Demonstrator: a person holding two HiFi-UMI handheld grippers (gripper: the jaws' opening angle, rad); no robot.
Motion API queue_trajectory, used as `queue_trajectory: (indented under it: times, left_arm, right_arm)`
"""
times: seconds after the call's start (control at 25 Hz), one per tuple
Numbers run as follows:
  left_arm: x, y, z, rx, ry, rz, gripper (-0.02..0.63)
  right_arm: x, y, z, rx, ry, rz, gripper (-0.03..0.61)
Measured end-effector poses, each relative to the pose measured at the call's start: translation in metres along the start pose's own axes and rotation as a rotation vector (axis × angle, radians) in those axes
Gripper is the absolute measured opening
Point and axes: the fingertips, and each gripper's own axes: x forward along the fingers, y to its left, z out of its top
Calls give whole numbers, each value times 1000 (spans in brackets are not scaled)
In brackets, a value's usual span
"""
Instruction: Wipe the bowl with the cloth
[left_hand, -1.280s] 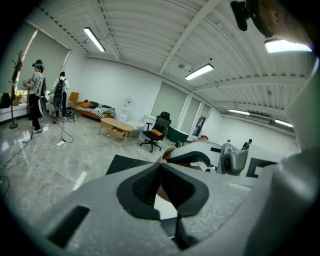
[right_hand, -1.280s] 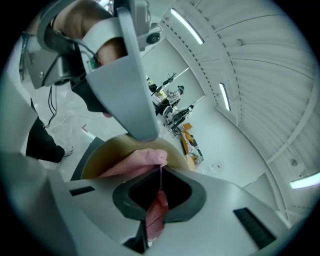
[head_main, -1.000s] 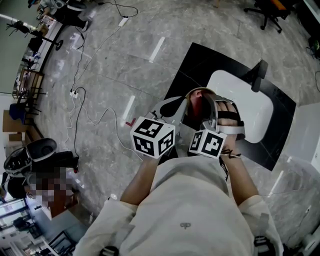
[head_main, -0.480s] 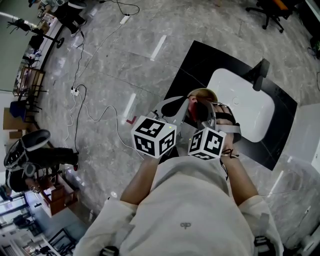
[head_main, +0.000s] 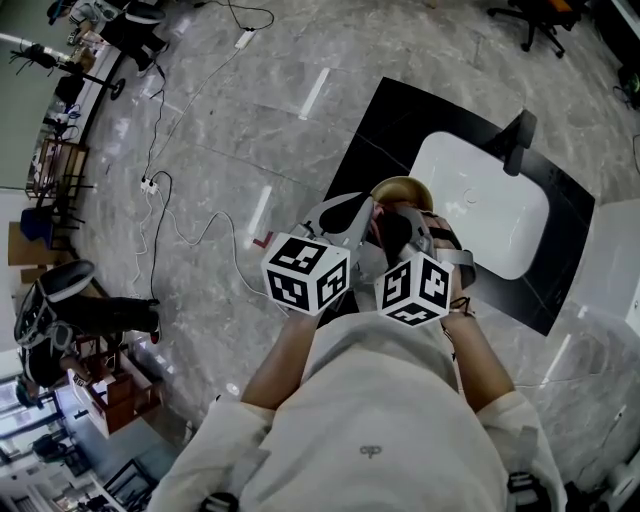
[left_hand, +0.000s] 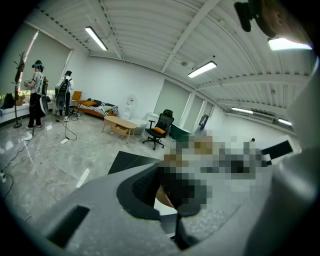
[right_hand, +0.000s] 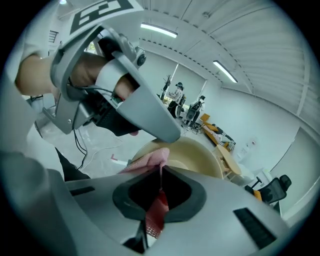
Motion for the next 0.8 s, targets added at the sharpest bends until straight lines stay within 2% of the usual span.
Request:
queue_trajectory:
  times: [0.24, 0.36, 0.56, 0.8]
  left_arm:
    - [2, 15, -8, -18, 26, 22, 14]
    - [4, 24, -17, -27, 53, 19, 14]
    - [13, 42, -21, -26, 84, -17, 14]
    - [23, 77, -20, -40, 120, -65, 14]
  right_arm:
    - [-7, -7, -17, 9, 34, -20, 15]
    - [-9, -14, -24, 29, 57, -62, 15]
    - [-16, -45, -27, 113, 72, -208, 15]
    - [-32, -80, -23, 273, 82, -387, 15]
